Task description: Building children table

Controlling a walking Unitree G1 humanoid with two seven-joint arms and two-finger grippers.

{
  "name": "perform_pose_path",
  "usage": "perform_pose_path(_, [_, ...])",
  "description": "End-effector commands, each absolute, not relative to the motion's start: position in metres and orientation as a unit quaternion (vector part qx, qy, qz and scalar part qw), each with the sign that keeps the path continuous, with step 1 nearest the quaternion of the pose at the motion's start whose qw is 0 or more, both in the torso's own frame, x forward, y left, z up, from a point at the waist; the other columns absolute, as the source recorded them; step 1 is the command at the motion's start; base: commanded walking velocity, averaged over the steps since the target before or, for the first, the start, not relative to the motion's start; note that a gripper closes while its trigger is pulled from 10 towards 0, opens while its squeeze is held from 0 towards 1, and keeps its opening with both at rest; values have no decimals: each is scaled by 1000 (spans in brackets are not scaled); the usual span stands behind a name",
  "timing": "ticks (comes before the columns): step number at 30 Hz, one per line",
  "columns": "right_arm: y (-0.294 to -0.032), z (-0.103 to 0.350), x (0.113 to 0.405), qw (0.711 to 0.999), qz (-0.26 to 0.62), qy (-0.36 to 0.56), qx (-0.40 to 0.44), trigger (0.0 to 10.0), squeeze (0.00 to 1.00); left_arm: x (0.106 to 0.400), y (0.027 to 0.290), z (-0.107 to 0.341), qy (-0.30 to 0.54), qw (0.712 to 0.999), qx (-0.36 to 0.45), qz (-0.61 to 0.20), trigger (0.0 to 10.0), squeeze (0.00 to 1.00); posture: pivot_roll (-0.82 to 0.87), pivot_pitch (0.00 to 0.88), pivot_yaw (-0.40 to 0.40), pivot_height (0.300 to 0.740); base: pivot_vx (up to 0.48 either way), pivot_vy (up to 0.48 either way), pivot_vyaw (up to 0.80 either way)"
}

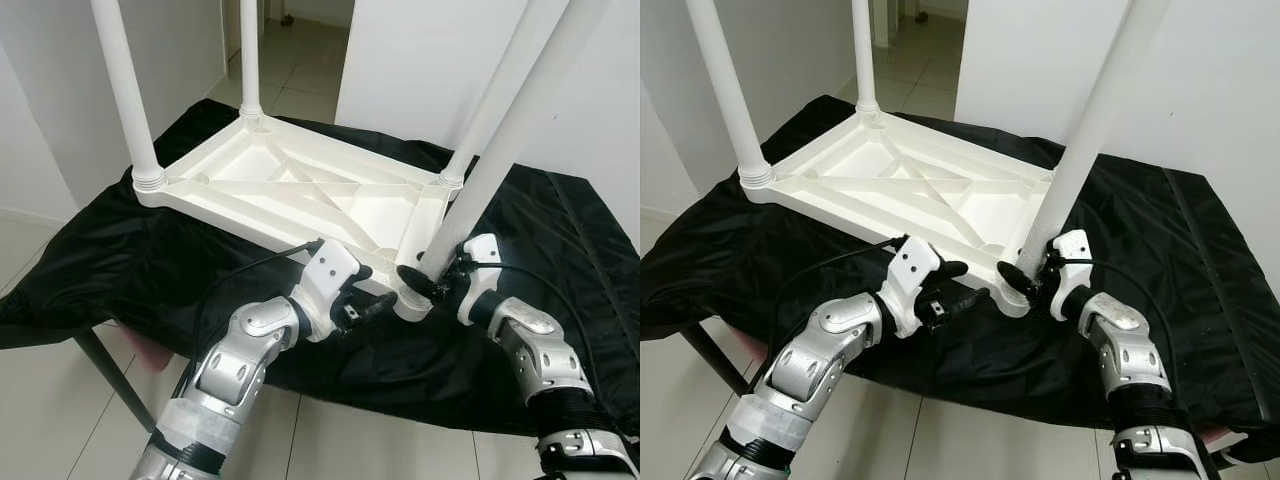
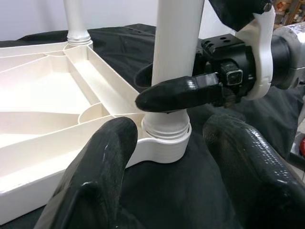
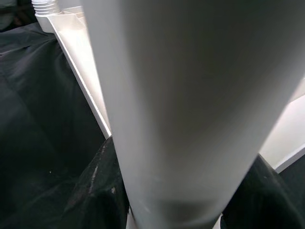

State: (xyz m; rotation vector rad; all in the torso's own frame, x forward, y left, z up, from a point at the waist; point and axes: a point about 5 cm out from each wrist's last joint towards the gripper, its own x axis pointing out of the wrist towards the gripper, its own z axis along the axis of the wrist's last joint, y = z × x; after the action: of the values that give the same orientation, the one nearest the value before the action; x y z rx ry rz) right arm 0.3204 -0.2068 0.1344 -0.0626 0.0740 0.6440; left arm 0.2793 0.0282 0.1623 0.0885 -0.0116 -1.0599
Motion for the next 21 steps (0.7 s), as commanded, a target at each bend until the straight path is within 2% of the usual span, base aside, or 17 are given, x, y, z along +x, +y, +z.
perform_pose_path(1, [-208, 127, 320, 944, 325, 55, -26, 314, 0, 282, 30, 163, -7, 878, 47, -476, 10000, 0, 5, 0, -133, 740, 0, 0, 0])
perform_pose_path(3, [-208, 127, 320, 944, 325, 55, -26, 314, 0, 282, 30, 163, -7, 878, 47, -476, 10000, 0, 5, 0, -133, 740, 0, 0, 0])
perform_pose_path(4, [-209, 128, 320, 946, 318, 53, -25, 2471, 0, 282, 31, 163, -7, 879, 47, -475, 10000, 0, 6, 0, -133, 740, 0, 0, 0])
perform_pose_path(5, [-209, 128, 320, 946, 318, 53, -25, 2471, 0, 282, 31, 163, -7, 879, 47, -475, 10000, 0, 6, 0, -133, 740, 0, 0, 0])
perform_pose_path(6, [-209, 130, 321, 949, 312, 52, -15, 10000, 0, 282, 31, 163, -7, 879, 47, -475, 10000, 0, 6, 0, -131, 740, 0, 0, 0])
perform_pose_path(12, [-209, 132, 325, 958, 282, 51, -19, 10000, 0, 282, 32, 162, -6, 878, 47, -476, 10000, 0, 3, 0, -128, 740, 0, 0, 0])
perform_pose_path(16, [-205, 134, 329, 977, 204, 50, 25, 10000, 0, 281, 31, 162, -4, 877, 47, -477, 10000, 0, -4, 0, -122, 740, 0, 0, 0])
perform_pose_path(18, [-205, 134, 329, 977, 204, 50, 25, 10000, 0, 281, 31, 162, -4, 877, 47, -477, 10000, 0, -4, 0, -122, 740, 0, 0, 0])
perform_pose_path(21, [-202, 132, 330, 989, 126, 50, 51, 10000, 0, 281, 31, 162, -3, 877, 47, -479, 10000, 0, -6, 0, -118, 740, 0, 0, 0])
